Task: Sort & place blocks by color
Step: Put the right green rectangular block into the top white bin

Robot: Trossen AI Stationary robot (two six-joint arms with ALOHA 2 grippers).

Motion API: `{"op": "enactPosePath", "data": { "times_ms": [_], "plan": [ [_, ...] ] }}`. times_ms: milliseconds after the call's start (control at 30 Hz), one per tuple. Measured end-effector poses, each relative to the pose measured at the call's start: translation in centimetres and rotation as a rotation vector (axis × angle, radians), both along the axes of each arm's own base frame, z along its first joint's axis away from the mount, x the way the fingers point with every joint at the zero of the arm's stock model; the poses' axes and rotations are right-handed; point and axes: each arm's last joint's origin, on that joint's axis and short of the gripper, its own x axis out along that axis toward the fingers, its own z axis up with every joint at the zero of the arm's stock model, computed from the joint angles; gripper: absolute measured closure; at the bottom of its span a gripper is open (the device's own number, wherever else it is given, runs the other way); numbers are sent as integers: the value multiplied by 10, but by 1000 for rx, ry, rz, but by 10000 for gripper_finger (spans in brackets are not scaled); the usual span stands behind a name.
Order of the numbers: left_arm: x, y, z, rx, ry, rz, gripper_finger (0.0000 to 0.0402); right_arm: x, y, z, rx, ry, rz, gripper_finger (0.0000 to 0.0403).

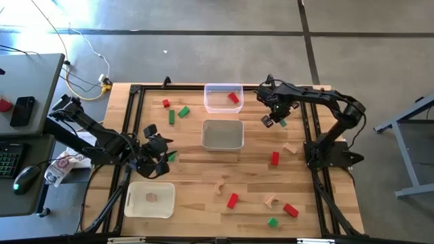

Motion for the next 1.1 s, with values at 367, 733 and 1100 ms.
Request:
{"op": "enactPosePath", "data": {
  "times_ms": [367,733,1100],
  "plan": [
    [7,23,-1,-59,28,98,211,13,46,50,-179,-291,69,342],
    [11,55,-1,-64,23,271,211,32,76,77,-267,-587,161,338],
    [8,98,-1,-56,26,489,211,60,101,94,-329,-863,277,339]
  ]
}}
